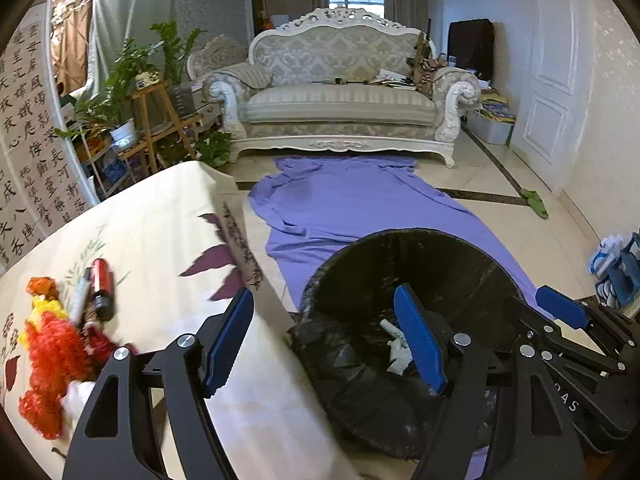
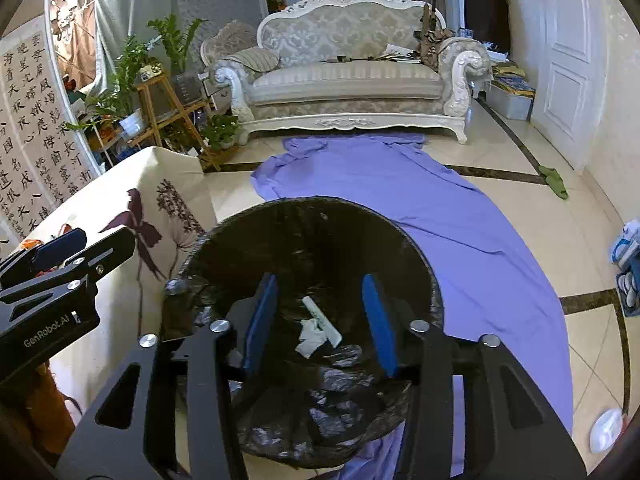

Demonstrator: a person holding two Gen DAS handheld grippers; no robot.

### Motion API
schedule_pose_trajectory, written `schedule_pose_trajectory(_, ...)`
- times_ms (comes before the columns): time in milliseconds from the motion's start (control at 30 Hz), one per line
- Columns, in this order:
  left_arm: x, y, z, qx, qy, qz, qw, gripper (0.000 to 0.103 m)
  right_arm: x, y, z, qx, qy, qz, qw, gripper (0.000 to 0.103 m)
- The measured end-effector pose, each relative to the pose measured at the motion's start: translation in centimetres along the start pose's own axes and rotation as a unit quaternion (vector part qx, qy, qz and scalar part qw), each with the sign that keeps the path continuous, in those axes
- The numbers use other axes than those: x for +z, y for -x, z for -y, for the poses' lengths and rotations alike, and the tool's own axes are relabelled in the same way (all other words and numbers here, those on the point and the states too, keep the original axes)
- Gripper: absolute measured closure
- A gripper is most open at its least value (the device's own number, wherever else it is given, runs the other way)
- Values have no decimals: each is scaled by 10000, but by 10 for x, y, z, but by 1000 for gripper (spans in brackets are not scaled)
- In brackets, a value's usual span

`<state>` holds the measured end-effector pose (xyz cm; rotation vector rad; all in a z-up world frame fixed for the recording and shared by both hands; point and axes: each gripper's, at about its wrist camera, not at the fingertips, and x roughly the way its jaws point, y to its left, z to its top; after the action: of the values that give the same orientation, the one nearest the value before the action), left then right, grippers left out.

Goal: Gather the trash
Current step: 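Carry tissue and toothpaste tube to the black bin and release both, then grasp the red plastic bag with the left gripper while the right grasps the red mesh net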

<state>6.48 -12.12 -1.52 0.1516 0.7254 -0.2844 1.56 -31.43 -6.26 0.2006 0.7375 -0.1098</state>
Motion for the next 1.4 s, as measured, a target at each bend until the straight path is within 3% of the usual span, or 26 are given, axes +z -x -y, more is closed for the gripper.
schedule_pose_trajectory(333, -12, 29, -48, 436, 293, 89, 9986, 32, 0, 15, -44, 312, 302, 70, 9990, 57)
schedule_pose_trajectory(500, -24, 46, -83, 785, 523, 106, 9955, 32, -1, 20, -75, 544, 528, 96, 9971, 50)
schedule_pose_trajectory(967, -69, 81, -188, 1772, 1383, -20, 9744, 29, -8, 25, -175, 1279, 1326, -5, 9829, 50)
schedule_pose_trajectory(1100, -80, 76, -207, 1826, 1605, -158, 9699, 29, -13, 26, -197, 1402, 1536, -68, 9781, 50)
schedule_pose_trajectory(1400, -92, 69, -217, 1639, 1688, -297, 9715, 29, -12, 27, -229, 1532, 1769, -61, 9722, 50)
